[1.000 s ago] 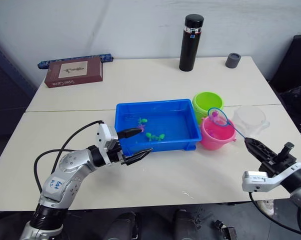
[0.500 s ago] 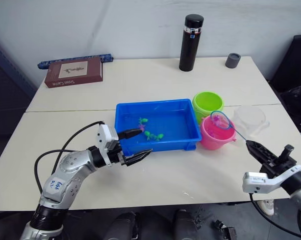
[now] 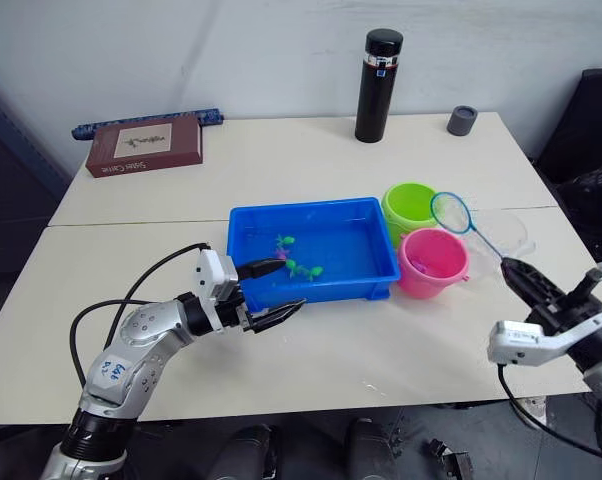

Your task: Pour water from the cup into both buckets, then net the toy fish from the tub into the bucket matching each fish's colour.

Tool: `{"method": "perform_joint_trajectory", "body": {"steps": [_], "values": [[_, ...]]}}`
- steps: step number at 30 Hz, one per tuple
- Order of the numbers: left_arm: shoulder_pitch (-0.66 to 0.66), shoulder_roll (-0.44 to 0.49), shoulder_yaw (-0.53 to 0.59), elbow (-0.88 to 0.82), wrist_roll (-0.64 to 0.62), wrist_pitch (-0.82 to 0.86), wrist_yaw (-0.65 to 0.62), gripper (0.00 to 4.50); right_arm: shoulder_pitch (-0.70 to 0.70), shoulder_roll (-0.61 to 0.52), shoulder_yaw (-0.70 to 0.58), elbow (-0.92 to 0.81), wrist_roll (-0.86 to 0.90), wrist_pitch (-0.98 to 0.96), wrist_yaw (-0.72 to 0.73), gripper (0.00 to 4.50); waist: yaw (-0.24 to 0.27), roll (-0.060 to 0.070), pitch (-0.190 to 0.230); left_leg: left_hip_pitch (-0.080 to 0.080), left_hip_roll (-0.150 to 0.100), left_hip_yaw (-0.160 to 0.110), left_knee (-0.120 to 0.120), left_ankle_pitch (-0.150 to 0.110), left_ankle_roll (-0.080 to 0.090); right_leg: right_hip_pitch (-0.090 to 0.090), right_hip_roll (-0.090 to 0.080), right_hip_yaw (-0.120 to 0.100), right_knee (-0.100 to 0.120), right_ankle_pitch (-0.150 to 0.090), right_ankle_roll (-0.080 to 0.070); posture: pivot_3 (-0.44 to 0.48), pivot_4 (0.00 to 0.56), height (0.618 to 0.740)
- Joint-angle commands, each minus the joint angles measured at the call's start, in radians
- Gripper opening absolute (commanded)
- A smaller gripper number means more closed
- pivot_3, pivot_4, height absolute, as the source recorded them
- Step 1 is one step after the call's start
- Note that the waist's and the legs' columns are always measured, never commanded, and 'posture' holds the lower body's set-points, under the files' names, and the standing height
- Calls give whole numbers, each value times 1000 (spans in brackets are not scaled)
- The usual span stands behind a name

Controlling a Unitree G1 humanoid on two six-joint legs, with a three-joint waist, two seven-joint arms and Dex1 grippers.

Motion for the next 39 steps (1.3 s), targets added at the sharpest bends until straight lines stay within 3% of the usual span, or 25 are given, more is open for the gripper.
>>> {"method": "perform_joint_trajectory", "body": {"steps": [1, 3, 8, 15, 28, 39], "values": [[2, -5, 5, -27, 2, -20, 6, 4461, -41, 2, 3, -70, 108, 20, 42, 0, 0, 0, 0, 0, 0, 0, 0, 0, 0, 0, 0, 0, 0, 0, 0, 0, 150, 740], [6, -6, 24, -24, 9, -23, 28, 4461, -150, 25, 100, -151, 274, 128, 124, 0, -2, 0, 0, 0, 0, 0, 0, 0, 0, 0, 0, 0, 0, 0, 0, 0, 150, 740], [36, -11, 58, -38, 16, -12, 93, 4461, -314, 103, 308, -265, 492, 361, 292, 0, -7, 0, 0, 1, 1, -1, 1, 0, 0, 0, 1, 0, 3, 0, 0, 0, 150, 740], [102, -13, 95, -98, 15, 5, 169, 4461, -499, 193, 462, -262, 695, 632, 443, 0, 1, -1, 0, -1, 0, -2, 2, 0, 0, -1, -1, -1, 3, 0, 0, 0, 150, 740], [187, -26, 110, -187, 21, 28, 256, 4461, -682, 267, 618, -217, 853, 973, 573, 0, 0, -1, 0, -1, 1, -5, 1, 0, 0, -2, -1, -2, 3, 0, -1, 0, 150, 740], [209, -28, 109, -219, 19, 44, 282, 4461, -771, 358, 639, -235, 1084, 1406, 571, 0, 0, -1, 0, -1, 0, -10, 1, 0, 0, -2, -2, -2, 3, 0, -1, 0, 150, 740]]}}
